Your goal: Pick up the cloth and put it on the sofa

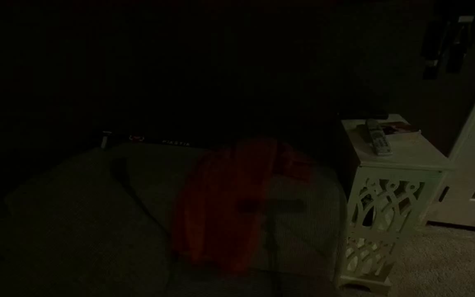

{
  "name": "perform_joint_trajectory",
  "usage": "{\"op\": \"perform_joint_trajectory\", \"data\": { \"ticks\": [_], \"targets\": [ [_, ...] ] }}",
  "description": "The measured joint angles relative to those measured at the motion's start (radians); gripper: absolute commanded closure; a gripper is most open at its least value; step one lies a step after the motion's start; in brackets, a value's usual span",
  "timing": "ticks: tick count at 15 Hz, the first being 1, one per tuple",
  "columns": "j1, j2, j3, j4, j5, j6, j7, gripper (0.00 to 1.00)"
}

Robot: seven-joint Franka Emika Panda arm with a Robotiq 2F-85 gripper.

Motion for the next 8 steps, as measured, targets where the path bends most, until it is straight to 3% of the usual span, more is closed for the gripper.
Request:
{"op": "perform_joint_trajectory", "data": {
  "ticks": [4,8],
  "targets": [
    [-0.001,0.002,0.000,0.000,0.025,0.013,0.030,0.00],
    [0.013,0.084,0.015,0.031,0.174,0.175,0.159,0.00]
  ]
}}
